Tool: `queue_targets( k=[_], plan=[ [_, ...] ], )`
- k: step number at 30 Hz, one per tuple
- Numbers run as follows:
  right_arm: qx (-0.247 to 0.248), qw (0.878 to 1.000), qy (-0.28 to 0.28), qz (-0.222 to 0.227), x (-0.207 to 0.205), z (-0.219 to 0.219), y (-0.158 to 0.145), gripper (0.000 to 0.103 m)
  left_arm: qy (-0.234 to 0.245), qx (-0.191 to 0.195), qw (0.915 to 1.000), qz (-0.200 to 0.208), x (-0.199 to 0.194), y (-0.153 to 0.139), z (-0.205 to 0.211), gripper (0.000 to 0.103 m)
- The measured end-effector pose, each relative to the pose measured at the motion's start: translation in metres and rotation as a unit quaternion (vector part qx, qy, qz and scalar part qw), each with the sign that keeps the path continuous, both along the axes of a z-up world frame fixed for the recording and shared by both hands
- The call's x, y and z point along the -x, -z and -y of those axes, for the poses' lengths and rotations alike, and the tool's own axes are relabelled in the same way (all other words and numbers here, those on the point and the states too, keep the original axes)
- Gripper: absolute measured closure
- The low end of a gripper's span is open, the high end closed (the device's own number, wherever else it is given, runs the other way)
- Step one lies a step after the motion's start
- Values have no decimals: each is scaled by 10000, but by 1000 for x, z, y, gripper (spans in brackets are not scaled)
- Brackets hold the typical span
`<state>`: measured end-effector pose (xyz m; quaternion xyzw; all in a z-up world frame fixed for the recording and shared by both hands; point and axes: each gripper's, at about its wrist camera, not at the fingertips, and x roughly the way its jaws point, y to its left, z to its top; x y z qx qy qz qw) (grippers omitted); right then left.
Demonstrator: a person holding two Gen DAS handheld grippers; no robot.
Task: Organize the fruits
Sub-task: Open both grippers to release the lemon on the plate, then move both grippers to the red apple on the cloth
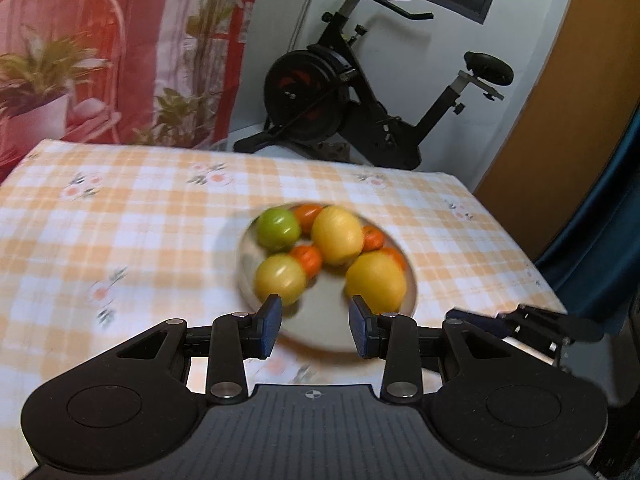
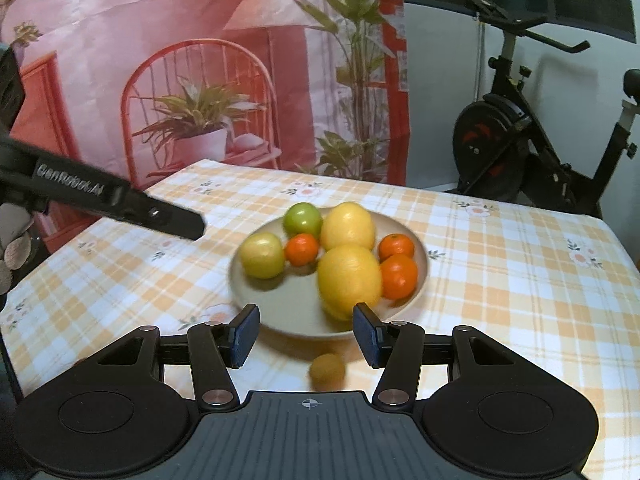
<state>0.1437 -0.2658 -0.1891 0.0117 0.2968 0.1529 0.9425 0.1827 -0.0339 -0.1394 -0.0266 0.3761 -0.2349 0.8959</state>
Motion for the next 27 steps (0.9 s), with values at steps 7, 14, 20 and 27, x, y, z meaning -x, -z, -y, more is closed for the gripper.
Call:
queue_targets(
  k=[7,14,20,27],
  plan=[
    [18,9998,-176,-47,16,-23,-2,55,-253,-141,9996,-55,31,8,-41,64],
    [170,9992,-353,-121,27,-43,-3,55,-37,-224,9997,-42,58,13,-60,64],
    [214,9988,-384,-199,34,-53,-2,55,296,-349,9989,-94,79,24,-64,64],
    [335,9980,-486,-216,40,-61,-4,55,675,-572,9960,-92,94,35,-57,63]
  ],
)
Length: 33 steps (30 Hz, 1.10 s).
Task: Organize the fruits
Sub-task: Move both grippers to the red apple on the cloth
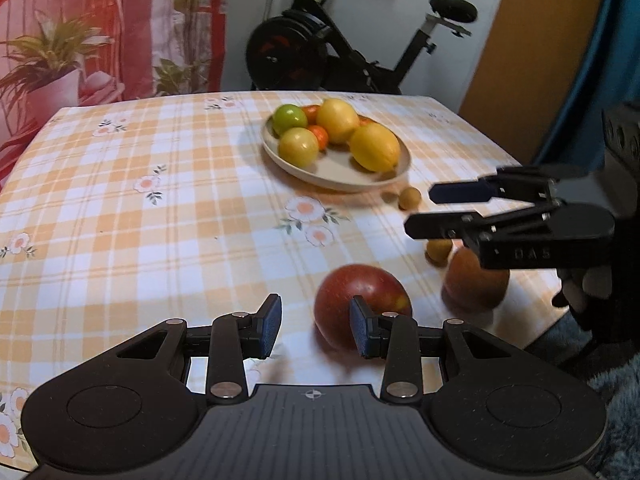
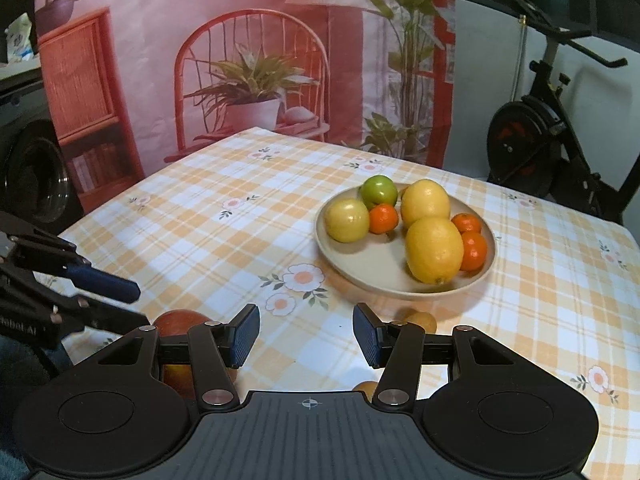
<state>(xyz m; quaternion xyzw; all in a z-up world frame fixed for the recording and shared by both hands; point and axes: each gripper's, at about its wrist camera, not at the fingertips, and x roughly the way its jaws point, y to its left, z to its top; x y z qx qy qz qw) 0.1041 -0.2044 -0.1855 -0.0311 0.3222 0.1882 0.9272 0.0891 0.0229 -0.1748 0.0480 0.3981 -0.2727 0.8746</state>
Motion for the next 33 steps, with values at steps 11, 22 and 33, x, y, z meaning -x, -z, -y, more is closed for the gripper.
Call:
queue_targets(
  k=[11,22,33],
  plan=[
    [-21,10000,-9,-55,1,2,2,54,123,20,9999,6,0,2,9,62],
    [35,10000,17,-82,1,3,6,54,17,135,9999,-74,-21,0,22,56],
    [78,10000,34,-47,3,6,5,54,-192,324,9987,-332,-39,4,28,54]
  ],
)
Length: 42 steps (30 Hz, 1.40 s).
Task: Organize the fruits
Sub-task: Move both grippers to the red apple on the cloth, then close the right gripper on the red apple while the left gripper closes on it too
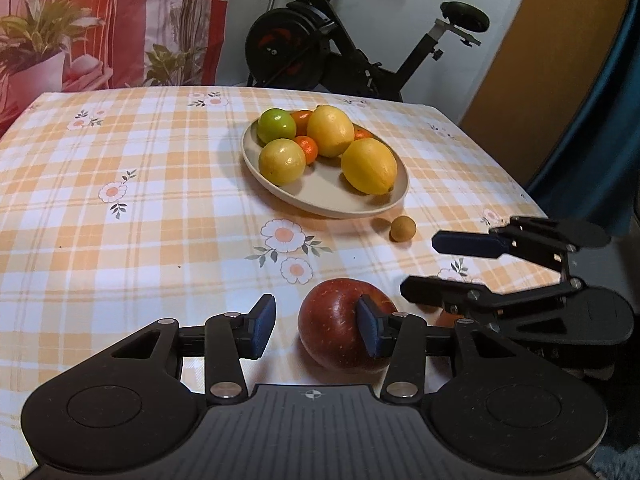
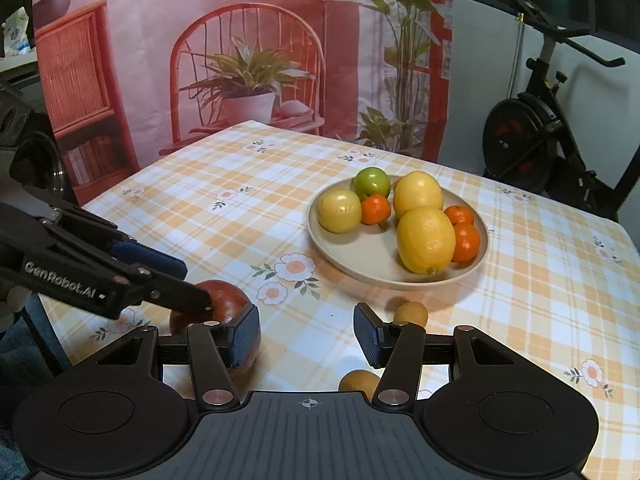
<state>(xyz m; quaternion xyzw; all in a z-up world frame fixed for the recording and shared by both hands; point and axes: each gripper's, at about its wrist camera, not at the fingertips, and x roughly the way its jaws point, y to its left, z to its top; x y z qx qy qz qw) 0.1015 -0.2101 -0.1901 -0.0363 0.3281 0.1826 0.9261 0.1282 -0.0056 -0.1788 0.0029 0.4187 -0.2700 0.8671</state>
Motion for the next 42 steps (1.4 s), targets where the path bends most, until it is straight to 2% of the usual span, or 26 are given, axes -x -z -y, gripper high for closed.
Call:
queue_targets(
  k=[12,25,33,42],
  plan=[
    [134,9990,-408,82,11,-12,-8,48,-373,111,9990,-210,-18,1,-2,54],
    [47,9942,-982,-445,-6,-34,5,46,-501,453,9964,-521,-28,7,-8,54],
    [171,9914,-1097,-686,-19,-45,12,46,-426,662,9946,-673,-31,11,-8,54],
    [96,9918,-1039,-735,-20,-43,15,49,-403,809,9928,-783,-33,13,-12,55]
  ],
)
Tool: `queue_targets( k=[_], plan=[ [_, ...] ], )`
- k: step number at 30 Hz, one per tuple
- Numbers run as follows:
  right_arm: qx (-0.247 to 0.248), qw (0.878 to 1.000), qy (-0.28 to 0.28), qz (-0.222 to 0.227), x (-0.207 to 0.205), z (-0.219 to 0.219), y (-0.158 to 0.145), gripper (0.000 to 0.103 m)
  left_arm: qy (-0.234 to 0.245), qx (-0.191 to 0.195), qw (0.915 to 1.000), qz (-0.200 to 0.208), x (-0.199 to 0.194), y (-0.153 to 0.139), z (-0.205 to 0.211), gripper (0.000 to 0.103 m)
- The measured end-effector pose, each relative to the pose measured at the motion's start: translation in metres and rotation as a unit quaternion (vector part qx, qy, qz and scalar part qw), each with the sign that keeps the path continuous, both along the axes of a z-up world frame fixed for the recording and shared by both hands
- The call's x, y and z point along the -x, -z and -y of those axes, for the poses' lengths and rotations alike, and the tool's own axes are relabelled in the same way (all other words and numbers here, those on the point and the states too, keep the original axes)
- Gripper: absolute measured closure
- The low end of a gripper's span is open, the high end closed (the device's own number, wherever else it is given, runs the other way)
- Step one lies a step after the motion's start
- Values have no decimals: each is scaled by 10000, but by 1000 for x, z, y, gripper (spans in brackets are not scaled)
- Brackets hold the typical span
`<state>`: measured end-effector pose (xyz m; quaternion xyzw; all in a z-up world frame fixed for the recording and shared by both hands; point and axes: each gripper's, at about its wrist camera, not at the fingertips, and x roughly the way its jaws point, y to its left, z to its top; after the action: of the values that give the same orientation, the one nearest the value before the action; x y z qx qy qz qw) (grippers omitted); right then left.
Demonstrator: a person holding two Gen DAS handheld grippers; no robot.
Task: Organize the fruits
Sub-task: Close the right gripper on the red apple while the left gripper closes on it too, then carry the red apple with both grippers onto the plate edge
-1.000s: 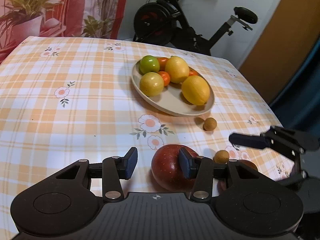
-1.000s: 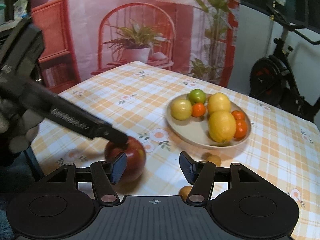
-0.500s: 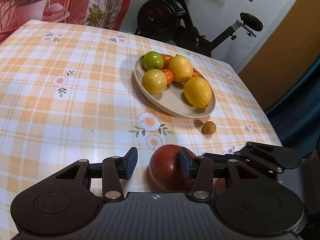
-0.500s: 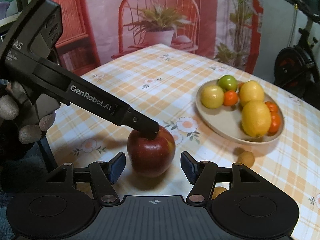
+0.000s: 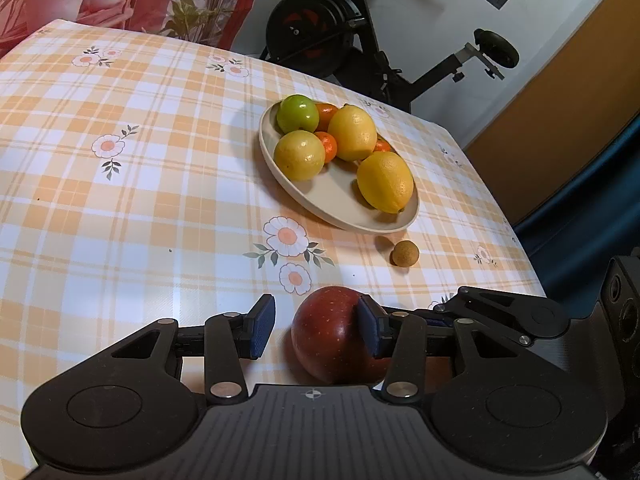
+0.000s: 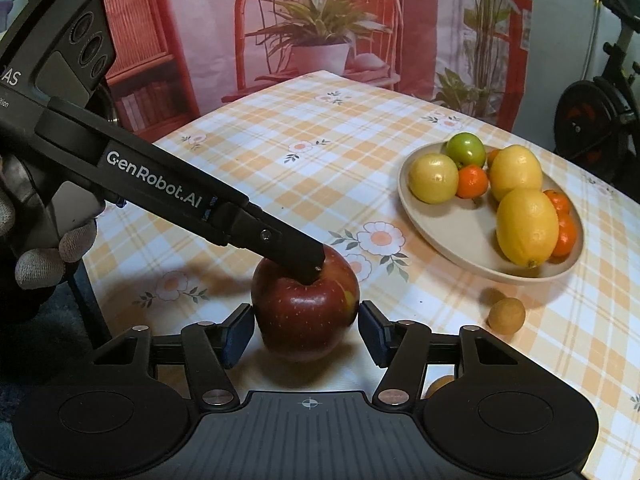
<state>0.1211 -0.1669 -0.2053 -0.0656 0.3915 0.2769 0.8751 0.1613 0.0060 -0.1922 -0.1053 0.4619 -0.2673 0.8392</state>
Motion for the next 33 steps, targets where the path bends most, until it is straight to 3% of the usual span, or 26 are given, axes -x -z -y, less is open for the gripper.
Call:
queue_targets(
  k=[20,29,33],
  plan=[
    [-73,10000,39,-32,1,-1,4,49,115,40,9999,15,10,-3,-5,58],
    [-86,9999,54,-40,1,0,4,49,216,-134,9996,81,11,-4,3,58],
    [-52,10000,44,22,2,-1,4,50,263,-86,9996,85,10,-5,5,67]
  ],
)
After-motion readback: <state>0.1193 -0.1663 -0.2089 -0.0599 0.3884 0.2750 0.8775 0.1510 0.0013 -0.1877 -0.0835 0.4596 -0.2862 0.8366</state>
